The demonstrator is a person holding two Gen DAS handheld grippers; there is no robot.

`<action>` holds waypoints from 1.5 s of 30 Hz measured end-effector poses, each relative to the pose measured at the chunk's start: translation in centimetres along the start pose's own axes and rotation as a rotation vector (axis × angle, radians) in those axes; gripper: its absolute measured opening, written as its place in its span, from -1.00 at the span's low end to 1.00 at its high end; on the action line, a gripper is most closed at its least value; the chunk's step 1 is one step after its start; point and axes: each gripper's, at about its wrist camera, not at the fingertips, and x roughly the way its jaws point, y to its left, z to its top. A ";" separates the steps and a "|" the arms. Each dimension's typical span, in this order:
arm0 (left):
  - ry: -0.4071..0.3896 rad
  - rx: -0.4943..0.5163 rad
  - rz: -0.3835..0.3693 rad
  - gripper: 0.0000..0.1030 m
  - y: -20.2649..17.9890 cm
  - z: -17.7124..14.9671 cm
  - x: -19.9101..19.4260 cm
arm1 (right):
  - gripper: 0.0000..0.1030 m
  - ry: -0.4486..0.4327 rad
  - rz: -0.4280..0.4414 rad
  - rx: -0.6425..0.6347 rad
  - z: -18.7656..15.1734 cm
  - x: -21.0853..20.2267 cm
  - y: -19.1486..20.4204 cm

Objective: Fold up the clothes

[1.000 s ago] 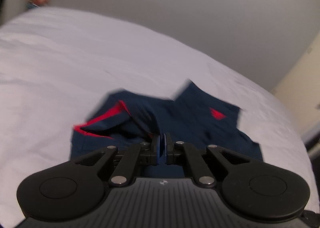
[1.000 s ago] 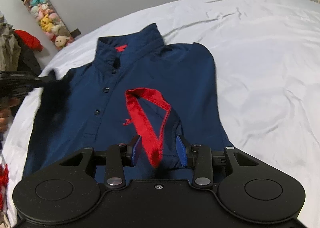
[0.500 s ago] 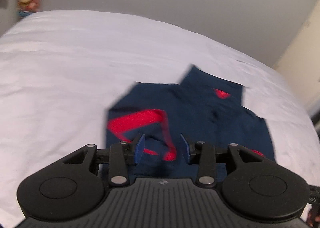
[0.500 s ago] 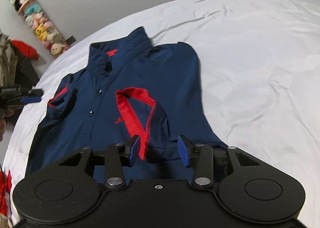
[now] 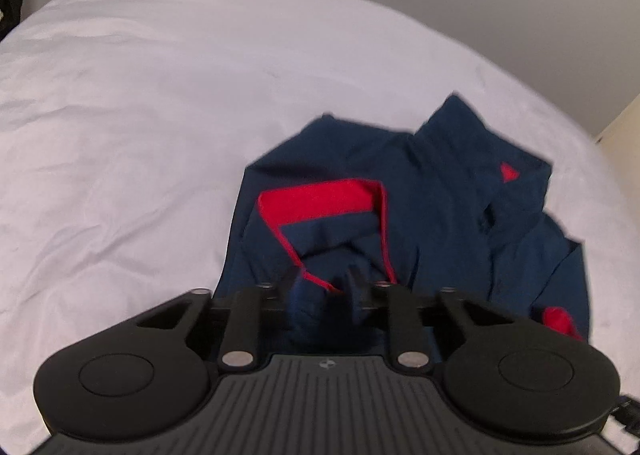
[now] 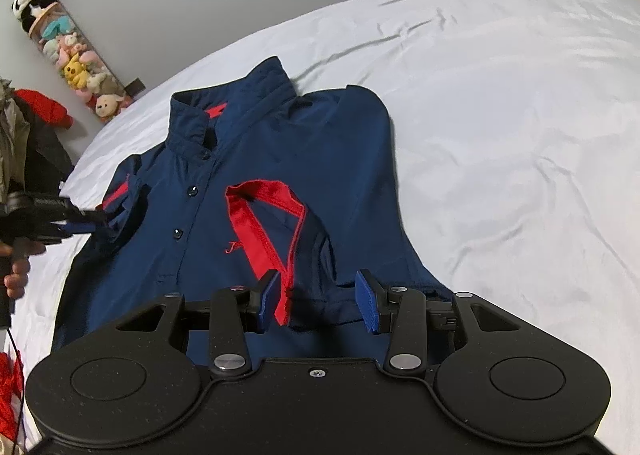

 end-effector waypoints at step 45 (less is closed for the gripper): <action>0.008 0.155 0.094 -0.96 -3.0 -3.1 -0.5 | -0.12 0.035 -0.071 0.011 -2.5 0.3 0.0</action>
